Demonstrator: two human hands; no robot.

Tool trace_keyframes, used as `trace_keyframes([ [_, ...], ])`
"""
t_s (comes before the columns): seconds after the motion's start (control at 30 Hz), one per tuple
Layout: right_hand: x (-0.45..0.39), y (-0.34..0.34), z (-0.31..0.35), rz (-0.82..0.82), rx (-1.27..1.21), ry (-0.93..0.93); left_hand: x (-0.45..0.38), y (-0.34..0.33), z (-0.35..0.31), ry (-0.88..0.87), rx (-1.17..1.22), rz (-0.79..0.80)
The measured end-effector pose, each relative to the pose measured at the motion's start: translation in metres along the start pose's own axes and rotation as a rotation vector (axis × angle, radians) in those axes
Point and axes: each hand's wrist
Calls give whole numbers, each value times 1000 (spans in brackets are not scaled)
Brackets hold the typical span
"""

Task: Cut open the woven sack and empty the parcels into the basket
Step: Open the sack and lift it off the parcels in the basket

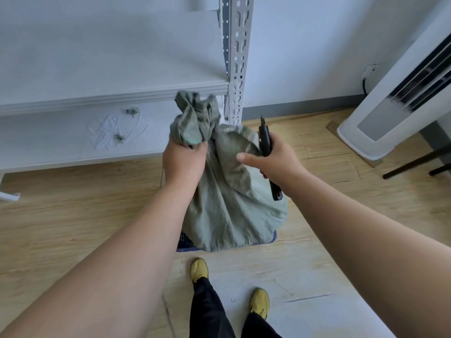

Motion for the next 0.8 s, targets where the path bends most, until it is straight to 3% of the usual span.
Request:
trace_keyframes([
  [0.07,0,0,-5,-81,23,-48,-7,-2,-2,26,44,-60],
  [0.13,2,-6,-10,-28,42,-80,-14,-9,0,159,140,-33],
  [0.23,11,-27,-10,126,123,13,-15,-18,-6,471,336,156],
  [0.3,11,-40,-12,133,162,50,-15,-22,-8,520,395,312],
  [0.47,-5,-42,-24,-64,100,-30,-6,-10,-14,238,416,626],
  [0.53,-12,-36,-27,-110,19,-86,3,4,-8,124,341,682],
  [0.63,-17,-31,-24,-112,25,-106,21,5,19,62,-9,643],
  [0.7,-18,-32,-20,-94,42,-100,44,-6,40,58,-264,536],
  [0.8,-18,-38,-15,-29,112,-97,84,-25,55,25,-353,371],
])
Point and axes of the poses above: each hand's wrist, its own x-axis away from the middle knuckle, its own y-axis out of the back of the hand, z = x × y, and after that the axes turned 3 degrees about -x, right-handed
